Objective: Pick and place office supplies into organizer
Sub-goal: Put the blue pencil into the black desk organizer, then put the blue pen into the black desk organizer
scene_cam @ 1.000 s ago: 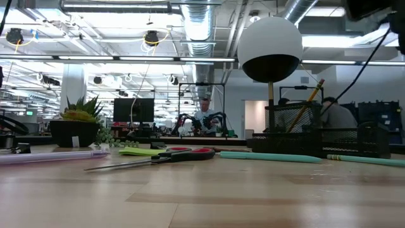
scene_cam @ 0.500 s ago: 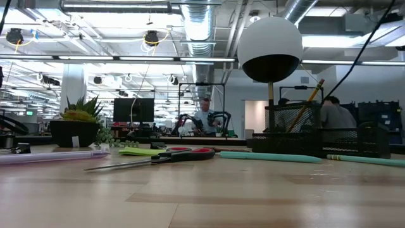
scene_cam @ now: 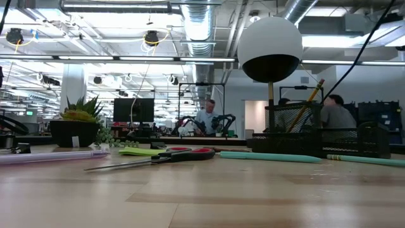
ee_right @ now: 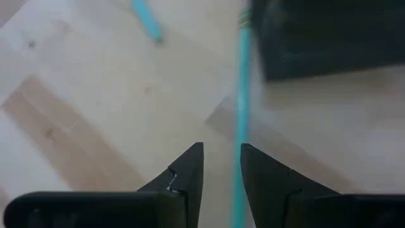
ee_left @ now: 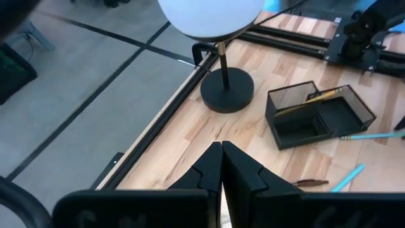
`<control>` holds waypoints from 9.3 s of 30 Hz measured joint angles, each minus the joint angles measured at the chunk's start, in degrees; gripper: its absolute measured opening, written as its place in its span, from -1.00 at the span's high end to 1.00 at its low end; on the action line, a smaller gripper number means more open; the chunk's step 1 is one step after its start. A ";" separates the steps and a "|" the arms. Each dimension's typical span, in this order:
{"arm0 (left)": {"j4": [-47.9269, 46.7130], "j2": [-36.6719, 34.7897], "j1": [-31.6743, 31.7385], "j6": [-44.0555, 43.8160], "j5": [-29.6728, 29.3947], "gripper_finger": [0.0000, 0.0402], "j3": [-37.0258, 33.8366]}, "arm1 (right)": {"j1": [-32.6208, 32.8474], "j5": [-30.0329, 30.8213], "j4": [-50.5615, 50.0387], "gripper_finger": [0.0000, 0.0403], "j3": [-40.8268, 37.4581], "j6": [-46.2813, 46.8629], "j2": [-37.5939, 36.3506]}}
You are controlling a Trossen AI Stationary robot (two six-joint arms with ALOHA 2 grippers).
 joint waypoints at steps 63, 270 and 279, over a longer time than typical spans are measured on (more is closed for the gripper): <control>0.93 0.00 -0.15 -1.09 0.40 1.00 0.00 | -30.38 -22.31 20.77 0.52 1.45 -88.26 -4.53; -2.61 0.35 -0.51 -3.29 7.82 1.00 -0.41 | -46.43 -11.23 38.15 1.00 -2.80 -85.26 -45.21; -0.83 1.10 -10.06 1.03 13.94 1.00 -8.22 | -40.98 -19.02 57.22 1.00 -2.78 -90.36 -46.56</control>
